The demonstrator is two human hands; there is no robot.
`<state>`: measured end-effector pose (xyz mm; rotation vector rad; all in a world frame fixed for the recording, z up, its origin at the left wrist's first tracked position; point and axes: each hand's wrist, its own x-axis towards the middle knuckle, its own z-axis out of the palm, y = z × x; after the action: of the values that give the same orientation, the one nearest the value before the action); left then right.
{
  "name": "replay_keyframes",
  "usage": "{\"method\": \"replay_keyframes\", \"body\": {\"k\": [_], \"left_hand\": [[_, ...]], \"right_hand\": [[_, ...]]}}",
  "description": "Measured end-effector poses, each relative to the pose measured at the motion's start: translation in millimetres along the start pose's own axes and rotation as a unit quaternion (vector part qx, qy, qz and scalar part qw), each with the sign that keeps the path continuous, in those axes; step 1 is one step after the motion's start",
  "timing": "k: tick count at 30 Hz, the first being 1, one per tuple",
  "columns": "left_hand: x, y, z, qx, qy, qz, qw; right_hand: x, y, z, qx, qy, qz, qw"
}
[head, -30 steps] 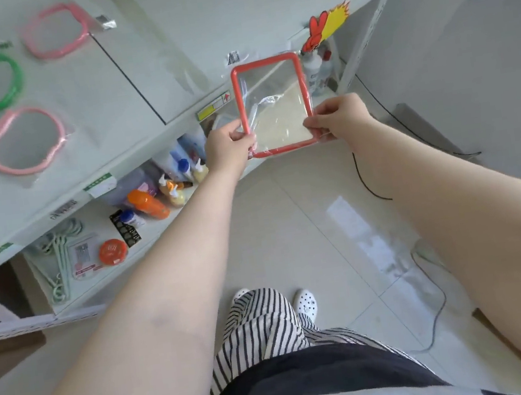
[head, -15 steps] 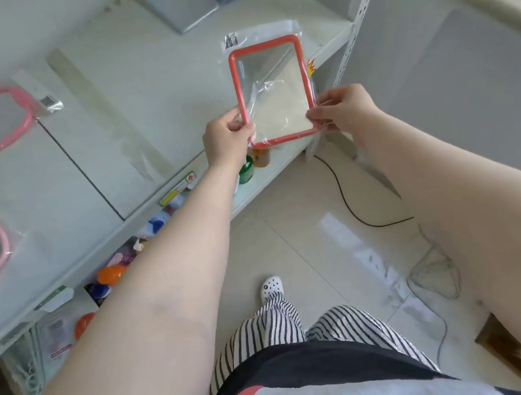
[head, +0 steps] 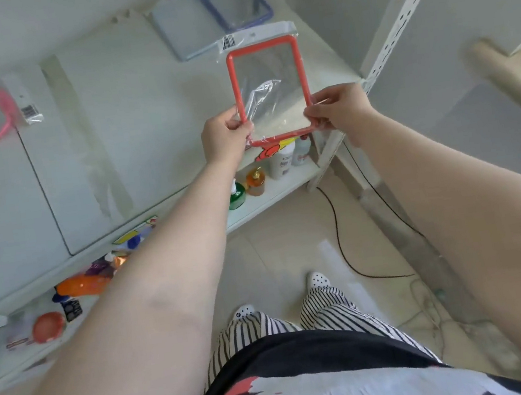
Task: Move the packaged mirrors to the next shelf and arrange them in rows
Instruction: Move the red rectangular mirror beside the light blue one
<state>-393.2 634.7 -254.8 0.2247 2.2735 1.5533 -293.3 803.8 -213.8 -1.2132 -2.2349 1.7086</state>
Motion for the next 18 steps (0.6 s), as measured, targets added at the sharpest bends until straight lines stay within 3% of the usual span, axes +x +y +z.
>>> {"method": "replay_keyframes", "body": {"k": [6,13,18], "left_hand": [[3,2,13,-0.015,0.071,-0.039,0.997],[28,0,-20,-0.007,0.131,-0.067,0.989],[60,-3,-47,-0.016,0.178,-0.096,0.979]], "right_hand": [[42,-10,-6,-0.045,-0.073,-0.008,0.996],[79,-40,32,-0.047,-0.15,-0.04,0.987],[106,-70,78,-0.06,-0.153,-0.057,0.985]]}}
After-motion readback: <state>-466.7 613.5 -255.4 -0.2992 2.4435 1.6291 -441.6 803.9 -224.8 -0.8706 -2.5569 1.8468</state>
